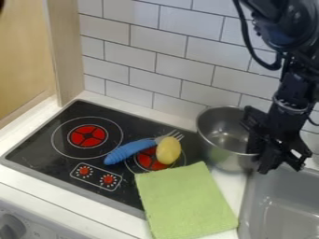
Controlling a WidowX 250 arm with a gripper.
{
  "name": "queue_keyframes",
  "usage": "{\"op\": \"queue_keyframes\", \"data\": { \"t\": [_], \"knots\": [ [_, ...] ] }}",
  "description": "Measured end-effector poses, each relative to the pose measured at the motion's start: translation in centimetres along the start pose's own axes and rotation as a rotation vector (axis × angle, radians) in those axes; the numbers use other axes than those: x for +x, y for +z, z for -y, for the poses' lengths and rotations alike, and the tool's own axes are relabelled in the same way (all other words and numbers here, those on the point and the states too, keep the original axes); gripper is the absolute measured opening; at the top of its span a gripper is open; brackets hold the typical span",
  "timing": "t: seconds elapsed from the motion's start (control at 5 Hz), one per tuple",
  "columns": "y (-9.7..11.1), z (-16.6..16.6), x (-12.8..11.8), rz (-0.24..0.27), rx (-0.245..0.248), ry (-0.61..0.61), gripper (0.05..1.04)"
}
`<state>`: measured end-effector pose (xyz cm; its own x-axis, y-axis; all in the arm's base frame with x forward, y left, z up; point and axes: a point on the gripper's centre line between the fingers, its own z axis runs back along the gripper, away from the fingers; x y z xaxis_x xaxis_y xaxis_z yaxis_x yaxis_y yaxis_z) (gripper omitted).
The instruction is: Move the silver pot and place it to the right of the right burner.
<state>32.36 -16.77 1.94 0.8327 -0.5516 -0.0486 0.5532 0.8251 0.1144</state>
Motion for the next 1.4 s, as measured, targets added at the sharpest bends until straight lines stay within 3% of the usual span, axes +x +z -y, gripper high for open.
{"op": "queue_keyframes", "data": {
  "t": [0.2, 0.4, 0.8, 1.2, 1.4],
  "knots": [
    [0.0, 0.0, 0.0, 0.002, -0.001, 0.008, 0.818],
    [0.1, 0.0, 0.0, 0.003, -0.001, 0.009, 1.016],
    [4.4, -0.4, 0.2, 0.103, -0.004, 0.019, 0.999],
    [9.7, -2.1, -2.1, 0.237, 0.023, 0.026, 1.0],
    [11.0, -3.8, -3.7, 0.273, 0.044, 0.08, 0.999]
  ]
}}
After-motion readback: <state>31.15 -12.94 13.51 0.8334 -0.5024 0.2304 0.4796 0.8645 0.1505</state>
